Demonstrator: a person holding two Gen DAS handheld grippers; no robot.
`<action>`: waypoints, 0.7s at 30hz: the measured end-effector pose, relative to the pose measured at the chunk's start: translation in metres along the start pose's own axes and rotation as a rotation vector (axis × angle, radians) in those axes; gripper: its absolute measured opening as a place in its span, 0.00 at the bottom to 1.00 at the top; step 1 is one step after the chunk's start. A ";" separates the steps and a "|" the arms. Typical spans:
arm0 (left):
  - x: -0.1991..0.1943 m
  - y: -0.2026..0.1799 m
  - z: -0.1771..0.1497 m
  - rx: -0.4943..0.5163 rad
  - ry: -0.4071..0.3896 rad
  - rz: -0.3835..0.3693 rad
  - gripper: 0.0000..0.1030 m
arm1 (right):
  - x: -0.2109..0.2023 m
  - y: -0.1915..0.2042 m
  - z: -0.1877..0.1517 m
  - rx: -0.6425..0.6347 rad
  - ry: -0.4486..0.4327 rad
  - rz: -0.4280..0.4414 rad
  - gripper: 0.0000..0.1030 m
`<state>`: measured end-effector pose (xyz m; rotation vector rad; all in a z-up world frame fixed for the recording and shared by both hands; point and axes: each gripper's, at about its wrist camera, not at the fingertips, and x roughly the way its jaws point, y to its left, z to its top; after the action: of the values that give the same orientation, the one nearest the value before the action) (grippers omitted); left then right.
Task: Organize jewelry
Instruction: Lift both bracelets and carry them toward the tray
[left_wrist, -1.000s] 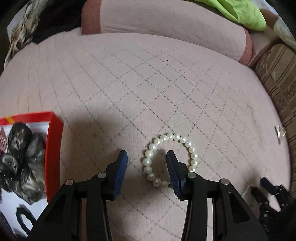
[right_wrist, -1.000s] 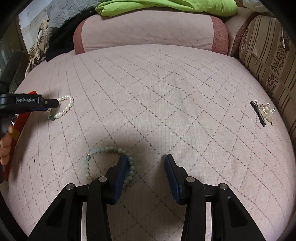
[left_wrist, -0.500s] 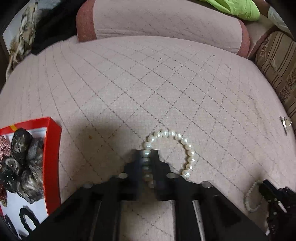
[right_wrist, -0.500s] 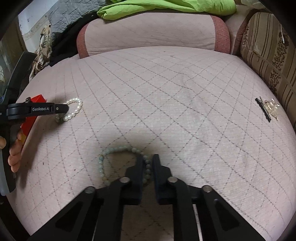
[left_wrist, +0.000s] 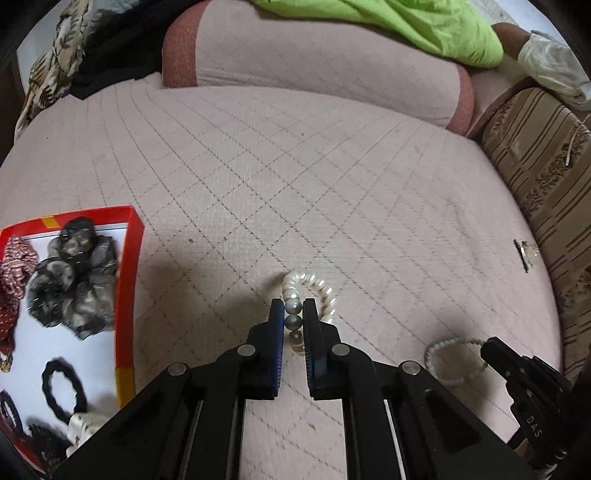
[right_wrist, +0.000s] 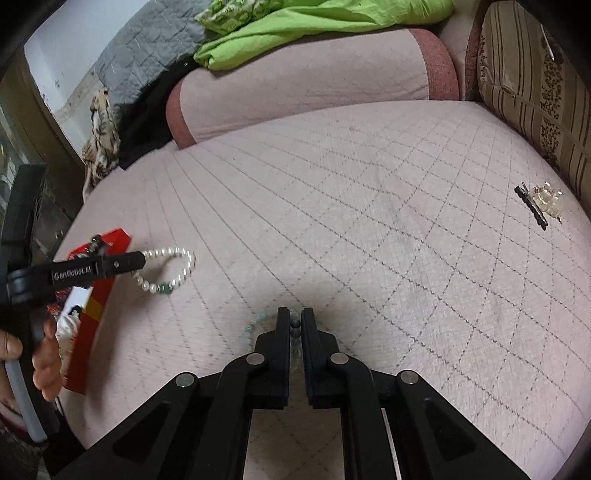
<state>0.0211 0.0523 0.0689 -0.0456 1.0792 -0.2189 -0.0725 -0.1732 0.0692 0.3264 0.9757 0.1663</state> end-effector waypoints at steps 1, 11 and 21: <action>-0.005 -0.001 -0.002 0.002 -0.008 0.001 0.09 | -0.003 0.002 0.001 -0.002 -0.005 0.003 0.07; -0.052 -0.014 -0.023 0.035 -0.066 0.004 0.09 | -0.037 0.014 0.002 0.020 -0.052 0.043 0.07; -0.094 -0.021 -0.058 0.039 -0.115 0.012 0.09 | -0.063 0.034 -0.008 -0.014 -0.075 0.032 0.07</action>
<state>-0.0754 0.0549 0.1260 -0.0165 0.9607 -0.2234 -0.1139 -0.1575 0.1257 0.3336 0.8948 0.1884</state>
